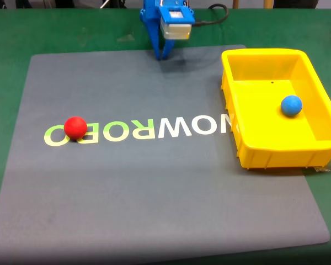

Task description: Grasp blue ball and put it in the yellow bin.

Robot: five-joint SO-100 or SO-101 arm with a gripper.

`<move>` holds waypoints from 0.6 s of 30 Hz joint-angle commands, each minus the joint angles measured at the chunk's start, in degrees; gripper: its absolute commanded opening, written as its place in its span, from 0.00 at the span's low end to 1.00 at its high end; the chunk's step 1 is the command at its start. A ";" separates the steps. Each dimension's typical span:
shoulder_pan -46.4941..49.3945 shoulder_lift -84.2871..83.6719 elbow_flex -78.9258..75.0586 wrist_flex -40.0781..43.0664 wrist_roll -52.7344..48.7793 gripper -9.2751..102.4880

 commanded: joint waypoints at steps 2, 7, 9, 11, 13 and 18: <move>-1.67 0.79 1.76 2.55 3.43 0.08; -2.29 0.79 1.76 2.64 3.69 0.08; -2.29 0.79 1.76 2.64 3.69 0.08; -2.37 0.79 1.76 2.64 3.87 0.08; -2.46 0.62 1.76 2.64 4.04 0.08; -2.72 0.26 1.76 2.64 4.31 0.08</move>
